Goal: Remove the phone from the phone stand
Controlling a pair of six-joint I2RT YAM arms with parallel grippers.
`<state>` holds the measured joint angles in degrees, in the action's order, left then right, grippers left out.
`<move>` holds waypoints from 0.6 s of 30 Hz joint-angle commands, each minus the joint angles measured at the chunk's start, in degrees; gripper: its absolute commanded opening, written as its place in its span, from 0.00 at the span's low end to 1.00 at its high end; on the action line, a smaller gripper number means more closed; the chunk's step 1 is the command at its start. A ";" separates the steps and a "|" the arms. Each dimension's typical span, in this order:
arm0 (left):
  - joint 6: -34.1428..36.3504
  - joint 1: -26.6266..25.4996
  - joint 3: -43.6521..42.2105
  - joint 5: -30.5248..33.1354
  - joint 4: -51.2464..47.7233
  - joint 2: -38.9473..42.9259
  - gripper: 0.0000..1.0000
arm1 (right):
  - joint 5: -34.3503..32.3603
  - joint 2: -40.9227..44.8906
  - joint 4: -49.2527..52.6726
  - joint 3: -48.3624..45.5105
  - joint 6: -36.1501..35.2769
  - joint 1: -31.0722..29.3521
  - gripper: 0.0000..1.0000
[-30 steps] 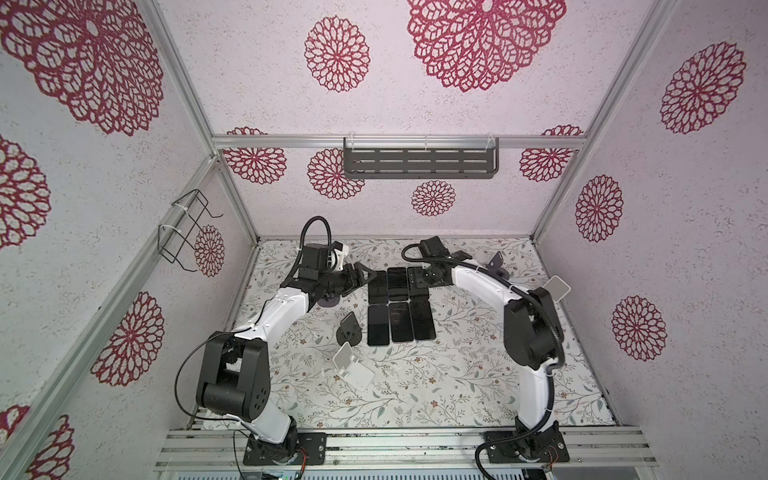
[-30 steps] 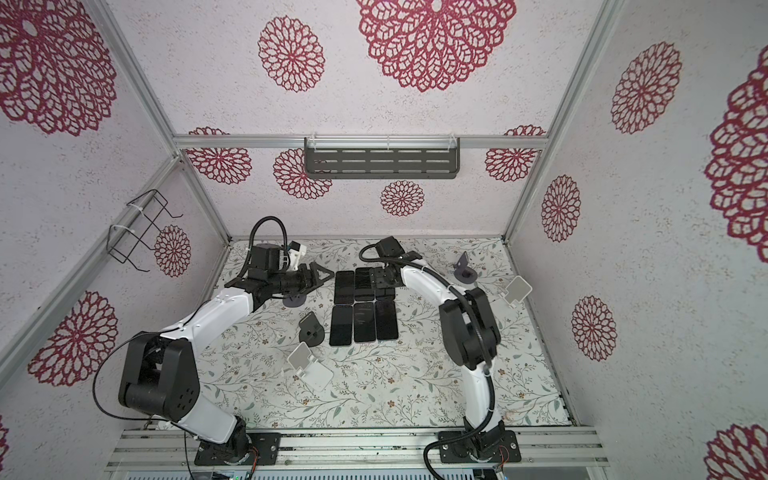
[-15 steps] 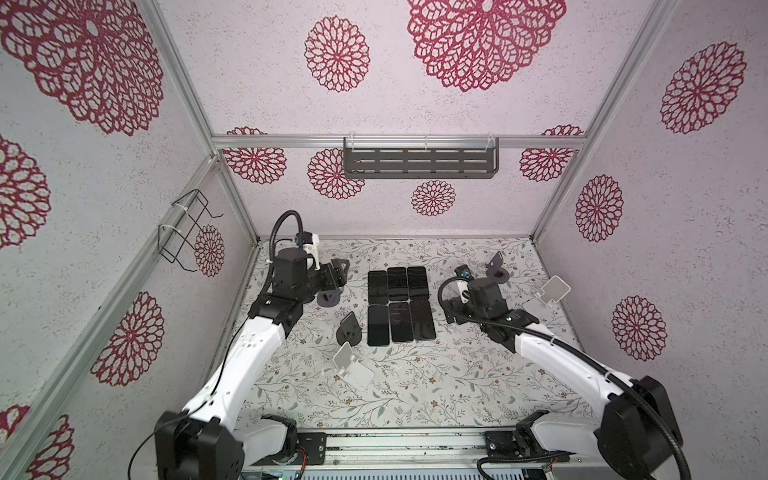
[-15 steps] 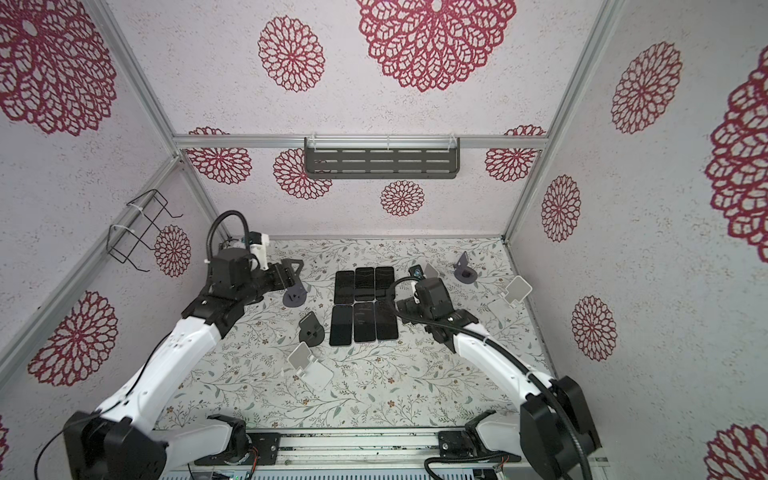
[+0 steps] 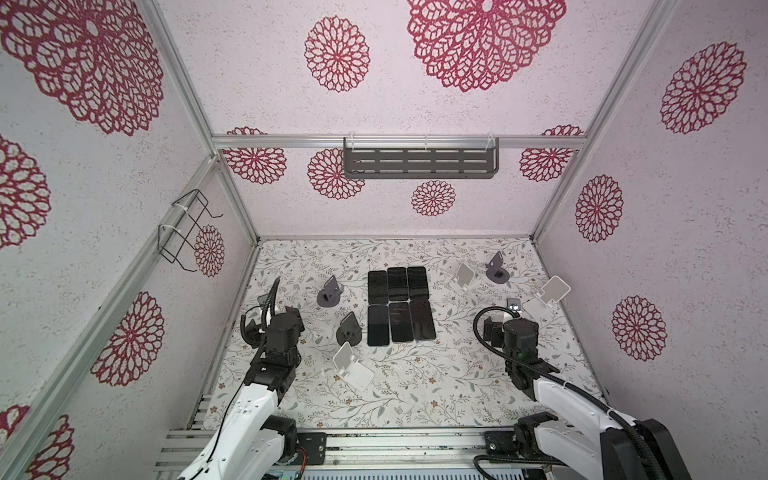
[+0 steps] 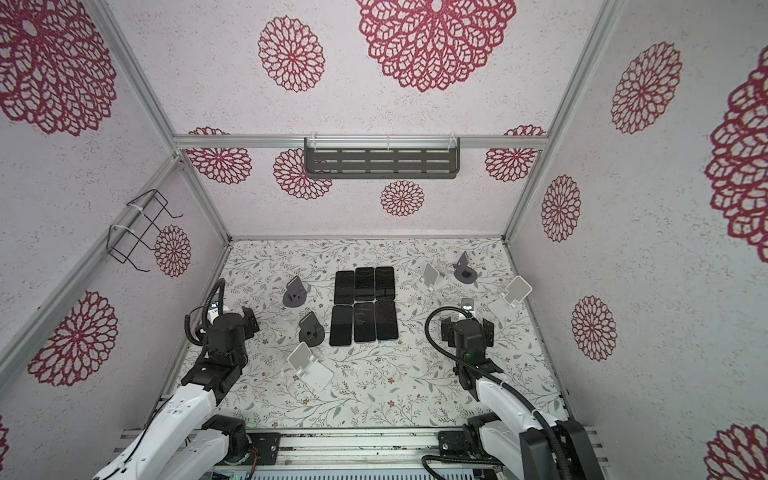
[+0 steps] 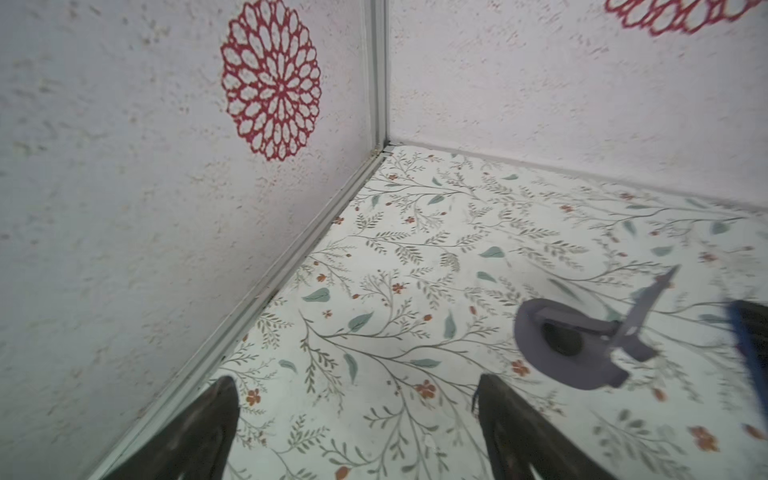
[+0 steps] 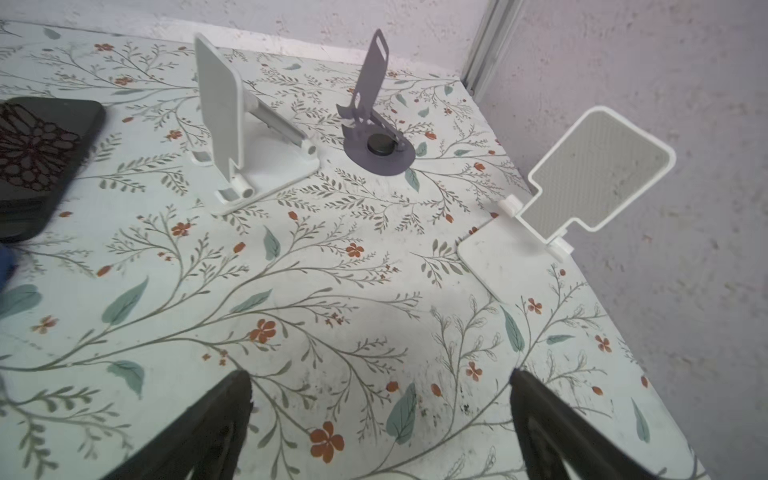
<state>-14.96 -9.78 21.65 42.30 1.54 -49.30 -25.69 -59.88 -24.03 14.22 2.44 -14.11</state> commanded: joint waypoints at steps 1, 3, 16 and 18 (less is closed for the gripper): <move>4.60 2.77 -2.20 4.23 14.31 -4.12 0.95 | -0.06 -3.16 -15.98 -1.34 -1.33 1.61 0.99; 5.34 4.79 -3.15 1.03 19.32 -7.96 0.95 | 0.02 -6.01 -22.09 -2.84 -2.81 1.98 0.99; 10.03 11.42 0.25 -10.08 41.73 -28.63 0.95 | 3.79 -23.35 -43.08 -0.42 -6.56 5.36 0.99; 9.80 11.54 0.51 -10.83 40.66 -28.48 0.96 | 3.79 -24.39 -44.53 -0.78 -5.71 6.04 0.99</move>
<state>-6.33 1.04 21.02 34.04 37.54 -77.65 -23.35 -83.31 -61.32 12.80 -3.97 -9.15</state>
